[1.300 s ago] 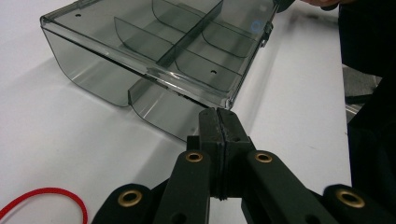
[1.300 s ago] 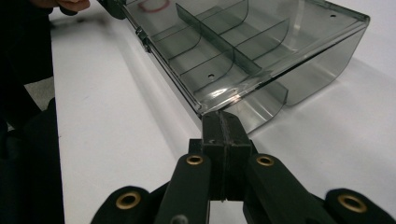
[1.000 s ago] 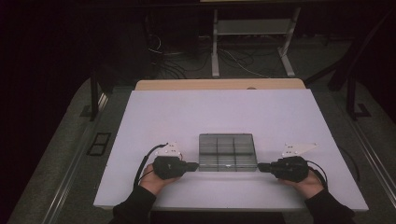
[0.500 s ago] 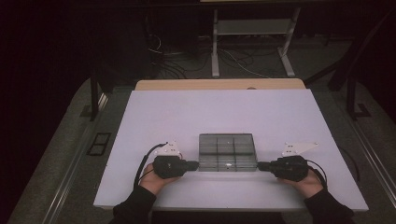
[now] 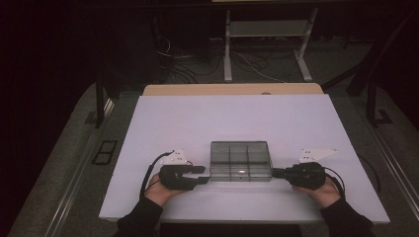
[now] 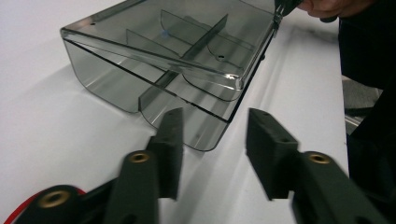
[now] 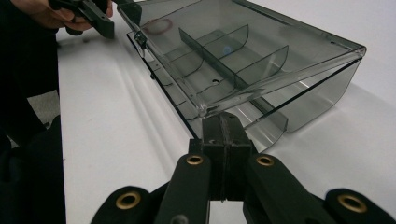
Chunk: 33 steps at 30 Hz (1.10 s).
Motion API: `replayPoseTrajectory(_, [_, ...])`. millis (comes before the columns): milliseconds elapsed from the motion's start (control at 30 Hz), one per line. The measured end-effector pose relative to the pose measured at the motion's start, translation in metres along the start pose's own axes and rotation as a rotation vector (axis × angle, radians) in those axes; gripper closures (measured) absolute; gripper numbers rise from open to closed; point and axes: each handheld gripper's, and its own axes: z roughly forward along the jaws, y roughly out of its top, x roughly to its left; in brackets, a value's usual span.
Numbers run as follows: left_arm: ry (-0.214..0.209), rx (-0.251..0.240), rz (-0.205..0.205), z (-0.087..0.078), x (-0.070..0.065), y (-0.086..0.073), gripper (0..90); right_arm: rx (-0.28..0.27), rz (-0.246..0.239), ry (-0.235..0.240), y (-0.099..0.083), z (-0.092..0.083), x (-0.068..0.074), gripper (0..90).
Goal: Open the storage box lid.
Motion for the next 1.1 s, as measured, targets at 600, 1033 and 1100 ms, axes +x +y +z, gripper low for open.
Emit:
replayPoseTrajectory(600, [0.087, -0.062, -0.034, -0.009, 0.0, -0.007, 21.6, -0.008, -0.017, 0.004, 0.008, 0.011, 0.003, 89.0])
replayPoseTrajectory(1033, [0.126, -0.053, -0.048, -0.005, -0.002, -0.007, 0.1, -0.01, -0.02, 0.03, 0.014, 0.02, 0.003, 89.0])
replayPoseTrajectory(1100, [0.13, -0.053, -0.045, -0.005, -0.003, -0.007, 0.0, -0.009, -0.022, 0.034, 0.015, 0.021, 0.003, 89.0])
